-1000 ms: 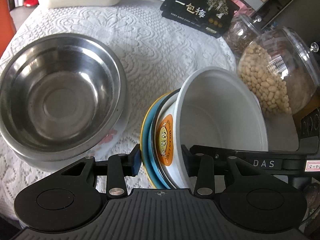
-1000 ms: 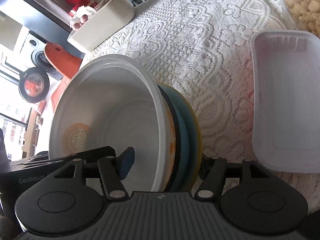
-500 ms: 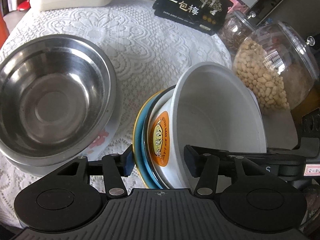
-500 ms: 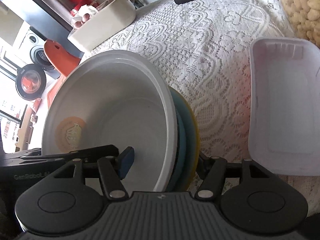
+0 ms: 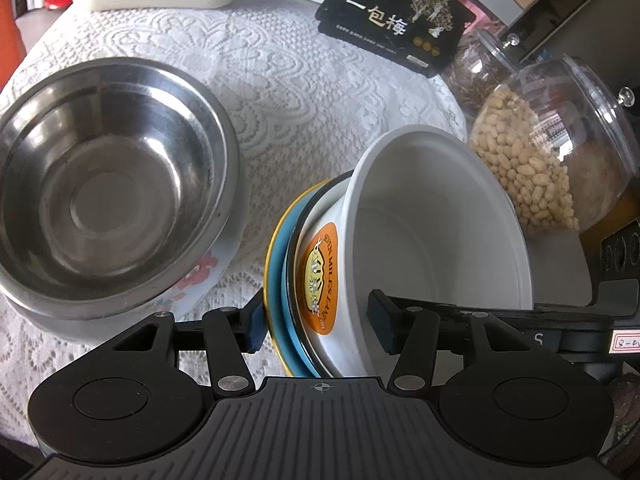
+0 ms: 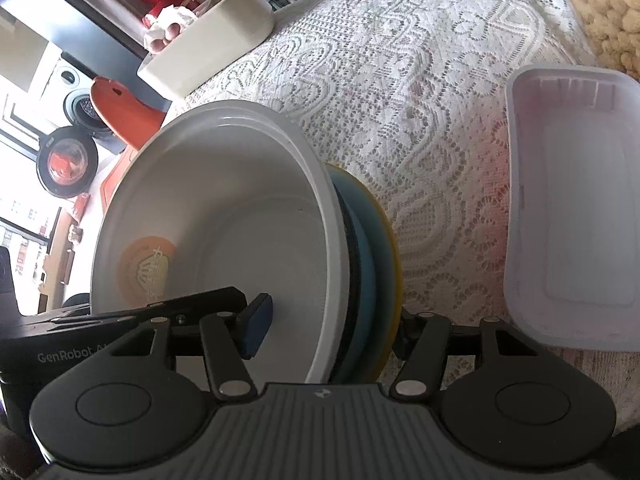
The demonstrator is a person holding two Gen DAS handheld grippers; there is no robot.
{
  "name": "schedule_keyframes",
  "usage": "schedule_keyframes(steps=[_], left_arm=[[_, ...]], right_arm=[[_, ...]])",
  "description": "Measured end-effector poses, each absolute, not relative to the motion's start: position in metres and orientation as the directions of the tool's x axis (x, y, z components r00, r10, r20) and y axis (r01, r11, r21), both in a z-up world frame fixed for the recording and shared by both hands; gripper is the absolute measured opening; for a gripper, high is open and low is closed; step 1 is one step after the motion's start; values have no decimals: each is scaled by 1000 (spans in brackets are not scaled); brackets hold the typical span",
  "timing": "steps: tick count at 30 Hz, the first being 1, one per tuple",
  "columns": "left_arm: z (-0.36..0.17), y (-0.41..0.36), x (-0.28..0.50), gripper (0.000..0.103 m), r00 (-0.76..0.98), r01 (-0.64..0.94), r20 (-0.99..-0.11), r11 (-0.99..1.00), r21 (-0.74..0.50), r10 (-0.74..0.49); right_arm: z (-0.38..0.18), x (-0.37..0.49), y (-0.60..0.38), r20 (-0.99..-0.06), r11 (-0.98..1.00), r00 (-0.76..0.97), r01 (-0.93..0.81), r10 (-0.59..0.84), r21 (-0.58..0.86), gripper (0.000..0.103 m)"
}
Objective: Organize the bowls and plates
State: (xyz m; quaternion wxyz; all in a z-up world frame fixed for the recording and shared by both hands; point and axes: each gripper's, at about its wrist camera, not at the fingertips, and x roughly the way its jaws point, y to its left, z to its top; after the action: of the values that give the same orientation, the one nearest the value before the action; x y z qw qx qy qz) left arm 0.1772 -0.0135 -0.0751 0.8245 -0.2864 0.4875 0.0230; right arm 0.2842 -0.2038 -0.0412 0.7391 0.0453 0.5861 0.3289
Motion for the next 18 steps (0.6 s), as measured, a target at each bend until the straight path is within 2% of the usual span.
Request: schedule_keyframes(steps=[10, 18], left_arm=[[-77, -2, 159, 56, 489, -331, -829, 821, -464, -271], [-75, 1, 159, 58, 515, -291, -794, 806, -516, -323]], right_arm=[[-34, 281, -184, -859, 781, 51, -448, 509, 436, 61], [-37, 282, -192, -863, 792, 78, -445, 499, 418, 61]])
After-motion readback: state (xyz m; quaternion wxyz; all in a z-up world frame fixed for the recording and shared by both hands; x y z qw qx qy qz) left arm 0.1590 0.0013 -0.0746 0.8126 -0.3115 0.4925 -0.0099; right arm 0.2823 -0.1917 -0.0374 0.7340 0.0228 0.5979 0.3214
